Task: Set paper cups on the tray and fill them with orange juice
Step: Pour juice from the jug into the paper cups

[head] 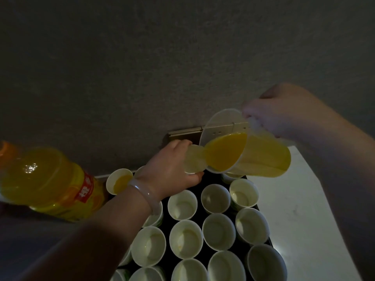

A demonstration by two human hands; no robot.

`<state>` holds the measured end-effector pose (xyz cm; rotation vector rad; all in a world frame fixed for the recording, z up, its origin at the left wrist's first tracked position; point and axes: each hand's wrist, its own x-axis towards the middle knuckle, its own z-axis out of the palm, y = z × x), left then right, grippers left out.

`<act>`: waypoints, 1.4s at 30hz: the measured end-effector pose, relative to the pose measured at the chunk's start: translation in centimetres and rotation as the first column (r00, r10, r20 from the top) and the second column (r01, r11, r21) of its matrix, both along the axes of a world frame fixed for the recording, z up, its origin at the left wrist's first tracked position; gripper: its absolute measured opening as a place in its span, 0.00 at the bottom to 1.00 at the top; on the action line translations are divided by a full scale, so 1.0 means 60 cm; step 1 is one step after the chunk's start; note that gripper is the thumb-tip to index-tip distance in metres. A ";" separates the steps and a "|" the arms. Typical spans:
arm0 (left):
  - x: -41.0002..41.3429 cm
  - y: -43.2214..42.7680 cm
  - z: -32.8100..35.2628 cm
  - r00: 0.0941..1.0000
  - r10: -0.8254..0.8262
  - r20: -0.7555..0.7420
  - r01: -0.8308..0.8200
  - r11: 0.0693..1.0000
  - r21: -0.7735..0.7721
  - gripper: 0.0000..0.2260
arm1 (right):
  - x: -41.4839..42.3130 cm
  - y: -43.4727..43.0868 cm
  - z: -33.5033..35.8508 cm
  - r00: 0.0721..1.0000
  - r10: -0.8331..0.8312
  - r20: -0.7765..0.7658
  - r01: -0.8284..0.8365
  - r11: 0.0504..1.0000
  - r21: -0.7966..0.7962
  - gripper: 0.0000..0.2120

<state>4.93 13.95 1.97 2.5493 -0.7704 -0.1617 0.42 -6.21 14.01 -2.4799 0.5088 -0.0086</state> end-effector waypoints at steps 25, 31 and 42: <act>0.003 0.004 -0.003 0.999 0.001 -0.039 0.000 1.000 0.015 0.37 | 0.003 0.017 0.003 0.999 0.031 -0.017 -0.032 0.996 -0.082 0.16; 0.003 0.002 -0.002 0.999 -0.004 -0.041 0.005 1.000 0.024 0.37 | 0.005 0.018 0.007 0.991 0.133 -0.033 -0.137 0.975 -0.176 0.14; -0.002 -0.007 0.007 0.998 -0.010 -0.067 0.013 0.999 0.040 0.38 | 0.001 0.020 0.013 0.996 0.076 -0.046 -0.081 0.987 -0.136 0.15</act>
